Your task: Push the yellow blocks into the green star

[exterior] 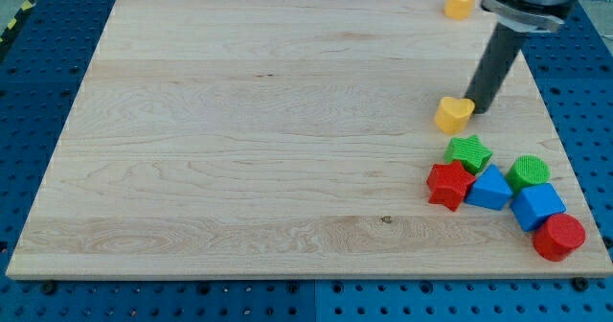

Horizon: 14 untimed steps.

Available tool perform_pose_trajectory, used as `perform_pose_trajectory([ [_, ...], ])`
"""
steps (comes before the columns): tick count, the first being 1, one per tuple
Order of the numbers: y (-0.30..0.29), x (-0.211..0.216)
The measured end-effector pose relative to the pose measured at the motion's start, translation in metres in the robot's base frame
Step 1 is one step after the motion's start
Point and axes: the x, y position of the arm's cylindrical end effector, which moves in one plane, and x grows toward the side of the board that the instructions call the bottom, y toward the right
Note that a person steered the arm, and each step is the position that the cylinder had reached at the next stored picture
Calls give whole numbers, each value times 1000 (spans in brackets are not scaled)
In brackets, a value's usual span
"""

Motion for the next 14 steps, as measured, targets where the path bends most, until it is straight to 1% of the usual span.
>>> perform_pose_trajectory([
  [2, -39, 3],
  [3, -39, 30],
  [4, -40, 37],
  [5, -69, -15],
  [6, -100, -85],
  [7, -105, -160],
  [8, -69, -211],
  [9, -1, -220],
  [11, 52, -227],
  [13, 54, -228],
  [14, 67, -227],
])
